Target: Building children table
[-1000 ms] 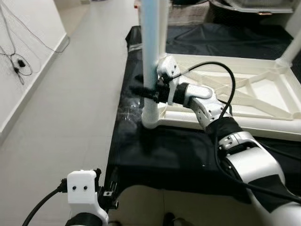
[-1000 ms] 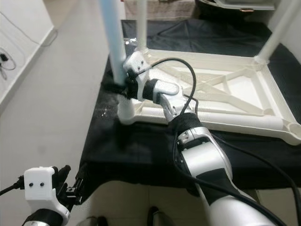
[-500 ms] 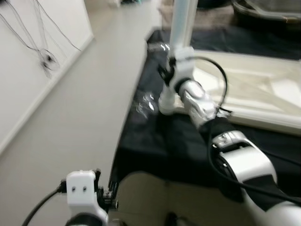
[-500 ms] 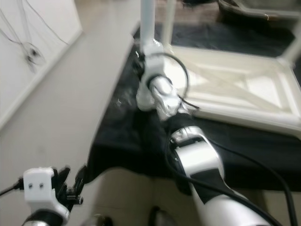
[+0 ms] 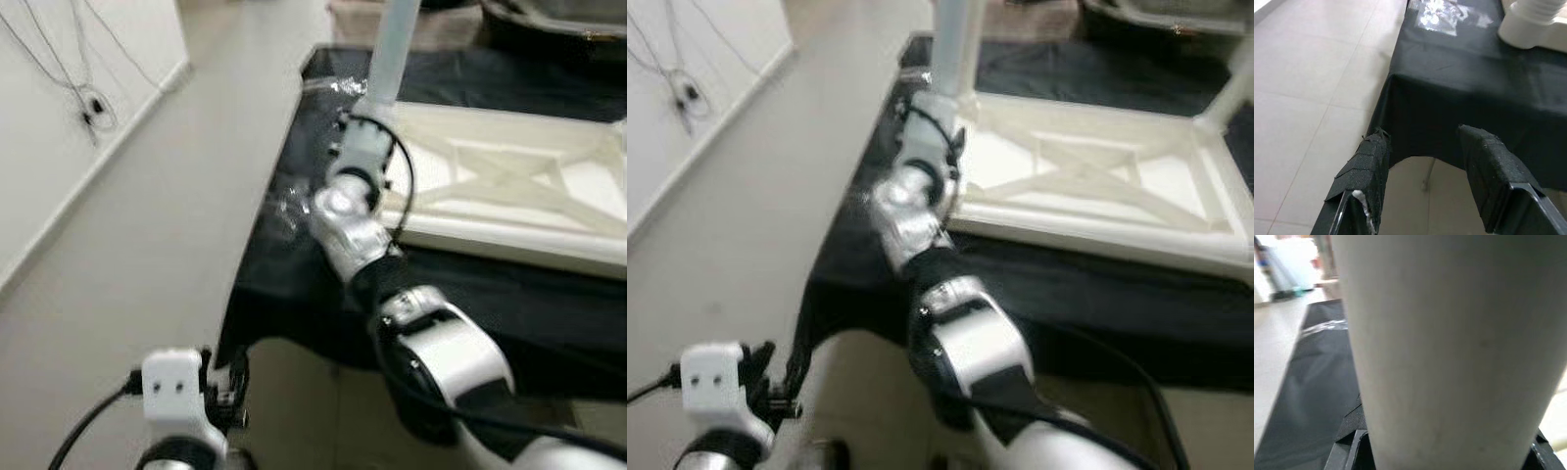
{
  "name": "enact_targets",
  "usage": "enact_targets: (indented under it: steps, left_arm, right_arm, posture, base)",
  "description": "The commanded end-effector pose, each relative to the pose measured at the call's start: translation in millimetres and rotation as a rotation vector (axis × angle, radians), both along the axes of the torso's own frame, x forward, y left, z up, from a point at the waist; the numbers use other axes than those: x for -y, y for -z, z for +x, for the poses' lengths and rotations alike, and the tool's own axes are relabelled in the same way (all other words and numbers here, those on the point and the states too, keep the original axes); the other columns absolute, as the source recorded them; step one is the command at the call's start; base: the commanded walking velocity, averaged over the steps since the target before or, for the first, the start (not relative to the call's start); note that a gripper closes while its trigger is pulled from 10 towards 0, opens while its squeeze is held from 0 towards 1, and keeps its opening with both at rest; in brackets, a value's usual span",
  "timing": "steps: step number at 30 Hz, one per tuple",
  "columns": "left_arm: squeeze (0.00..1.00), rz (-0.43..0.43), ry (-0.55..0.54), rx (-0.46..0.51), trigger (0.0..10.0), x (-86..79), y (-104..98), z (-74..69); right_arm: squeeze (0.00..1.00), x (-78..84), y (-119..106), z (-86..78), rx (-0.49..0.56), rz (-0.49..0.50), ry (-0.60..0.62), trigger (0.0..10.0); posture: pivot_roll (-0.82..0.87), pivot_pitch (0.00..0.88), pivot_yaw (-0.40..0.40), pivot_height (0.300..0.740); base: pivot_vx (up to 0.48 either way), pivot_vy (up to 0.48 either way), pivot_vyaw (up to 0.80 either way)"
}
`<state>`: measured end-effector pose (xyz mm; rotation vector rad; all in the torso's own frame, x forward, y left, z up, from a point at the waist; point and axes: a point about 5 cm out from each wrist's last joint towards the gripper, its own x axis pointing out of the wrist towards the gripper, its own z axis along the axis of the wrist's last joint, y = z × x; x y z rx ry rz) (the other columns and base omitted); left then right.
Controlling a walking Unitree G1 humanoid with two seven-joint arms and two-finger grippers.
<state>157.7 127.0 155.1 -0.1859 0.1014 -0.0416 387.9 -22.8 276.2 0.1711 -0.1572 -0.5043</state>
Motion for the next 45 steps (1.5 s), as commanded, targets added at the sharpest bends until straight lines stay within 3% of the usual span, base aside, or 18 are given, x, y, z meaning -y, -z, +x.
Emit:
enact_targets:
  steps: [1, 11, 13, 16, 30, 31, 32, 33, 45]
  left_arm:
    - [0.00, 0.010, -0.006, -0.025, 10.0, 0.3, 4, -1.3]
    - [0.00, -0.010, 0.038, 0.006, 10.0, 6.8, 0, 1.1]
    - [0.00, -0.010, 0.137, 0.083, 10.0, 17.7, -13, 0.0]
    - [0.00, -0.006, 0.168, 0.112, 10.0, 21.2, -19, -0.7]
    - [0.00, 0.070, 0.206, 0.194, 10.0, 21.7, -29, 6.3]
    - [0.00, 0.076, 0.207, 0.197, 10.0, 21.7, -29, 7.0]
    - [0.00, 0.076, 0.207, 0.197, 10.0, 21.7, -29, 7.0]
    - [0.00, 0.080, 0.209, 0.198, 10.0, 21.7, -28, 7.6]
    - [0.00, 0.093, 0.187, 0.168, 10.0, 19.9, -19, 9.2]
  right_arm:
    - [0.00, 1.4, 30, -1.6, -0.168, 0.091, 0.050, 10.0]
    - [0.00, -9.6, 24, -6.3, -0.169, 0.092, 0.034, 10.0]
    - [0.00, -12.0, 24, -7.1, -0.170, 0.072, 0.031, 10.0]
    - [0.00, -12.0, 25, -7.1, -0.169, 0.065, 0.032, 10.0]
    - [0.00, -0.7, 55, -4.5, -0.244, 0.022, 0.007, 10.0]
    - [0.68, 0.9, 59, -4.1, -0.256, 0.024, -0.001, 10.0]
    - [0.68, 0.9, 59, -4.1, -0.256, 0.024, -0.001, 10.0]
    - [1.00, 1.9, 62, -3.9, -0.264, 0.026, -0.006, 10.0]
    - [1.00, 0.2, 51, 0.1, -0.207, 0.063, -0.086, 10.0]
  posture:
    - [0.12, 0.277, -0.039, 0.740]
    - [0.11, 0.275, -0.041, 0.740]
    - [0.12, 0.272, -0.042, 0.740]
    - [0.12, 0.272, -0.042, 0.740]
    - [0.12, 0.230, -0.042, 0.740]
    - [0.12, 0.222, -0.045, 0.740]
    - [0.12, 0.222, -0.045, 0.740]
    - [0.12, 0.219, -0.045, 0.740]
    - [0.10, 0.189, -0.041, 0.740]
  base:
    - [0.000, 0.000, 0.00]
    - [0.000, 0.000, 0.00]
    - [0.000, 0.000, 0.00]
    - [0.000, 0.000, 0.00]
    - [0.000, 0.000, 0.00]
    - [0.000, 0.000, 0.00]
    - [0.000, 0.000, 0.00]
    - [0.000, 0.000, 0.00]
    - [0.000, 0.000, 0.00]
